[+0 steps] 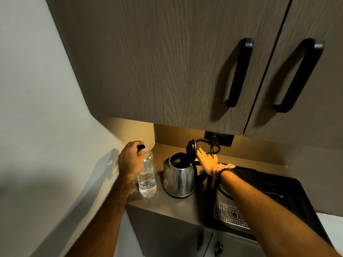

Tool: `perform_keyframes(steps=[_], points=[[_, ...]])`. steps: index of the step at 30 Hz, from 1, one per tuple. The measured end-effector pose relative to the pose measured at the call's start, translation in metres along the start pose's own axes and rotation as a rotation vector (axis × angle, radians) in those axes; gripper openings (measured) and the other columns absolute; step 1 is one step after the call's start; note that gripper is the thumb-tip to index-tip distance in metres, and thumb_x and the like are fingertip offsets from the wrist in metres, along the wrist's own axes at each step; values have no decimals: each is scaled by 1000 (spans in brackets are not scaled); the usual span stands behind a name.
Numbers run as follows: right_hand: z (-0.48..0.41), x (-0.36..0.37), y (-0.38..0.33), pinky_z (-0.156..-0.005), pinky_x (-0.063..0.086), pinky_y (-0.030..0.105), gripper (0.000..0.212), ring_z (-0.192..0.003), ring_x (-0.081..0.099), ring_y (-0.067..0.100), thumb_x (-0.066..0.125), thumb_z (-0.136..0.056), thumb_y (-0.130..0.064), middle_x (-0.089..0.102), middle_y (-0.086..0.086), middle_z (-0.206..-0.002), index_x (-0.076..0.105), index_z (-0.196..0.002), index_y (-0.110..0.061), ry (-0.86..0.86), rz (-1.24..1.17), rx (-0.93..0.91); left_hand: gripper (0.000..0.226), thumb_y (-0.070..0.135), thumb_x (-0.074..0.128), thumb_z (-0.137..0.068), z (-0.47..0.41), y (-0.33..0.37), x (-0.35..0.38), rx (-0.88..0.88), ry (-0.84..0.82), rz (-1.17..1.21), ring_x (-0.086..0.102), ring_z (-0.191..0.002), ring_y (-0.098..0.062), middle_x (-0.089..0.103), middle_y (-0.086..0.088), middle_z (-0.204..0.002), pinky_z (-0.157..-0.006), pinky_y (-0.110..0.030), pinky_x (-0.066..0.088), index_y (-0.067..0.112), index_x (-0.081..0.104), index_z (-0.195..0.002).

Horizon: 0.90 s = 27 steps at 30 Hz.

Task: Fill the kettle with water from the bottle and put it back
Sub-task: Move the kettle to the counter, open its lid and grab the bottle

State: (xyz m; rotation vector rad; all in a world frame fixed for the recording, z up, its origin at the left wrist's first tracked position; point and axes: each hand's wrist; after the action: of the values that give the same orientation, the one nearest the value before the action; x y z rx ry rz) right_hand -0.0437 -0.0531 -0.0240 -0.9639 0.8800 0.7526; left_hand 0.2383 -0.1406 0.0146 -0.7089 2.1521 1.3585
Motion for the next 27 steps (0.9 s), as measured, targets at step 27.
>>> perform_keyframes(steps=[27], points=[[-7,-1,5,-117,-1,69,105,-154,4,39,-5,-65,-89,6,5,-169,-5,-157,-37,13,-77,111,27,11,75,-83,137,-25,99,-86,-188,122,64,-96,-27,70,-9,-107,-82,-39,54,8,71,-109]])
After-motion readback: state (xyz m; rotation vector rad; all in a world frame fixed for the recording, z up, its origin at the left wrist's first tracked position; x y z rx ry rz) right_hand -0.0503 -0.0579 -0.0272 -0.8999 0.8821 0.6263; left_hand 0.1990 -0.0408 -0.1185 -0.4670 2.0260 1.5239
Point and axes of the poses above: each hand's wrist, its own z-axis away from the middle knuckle, its own x-axis out of the palm, y = z × x
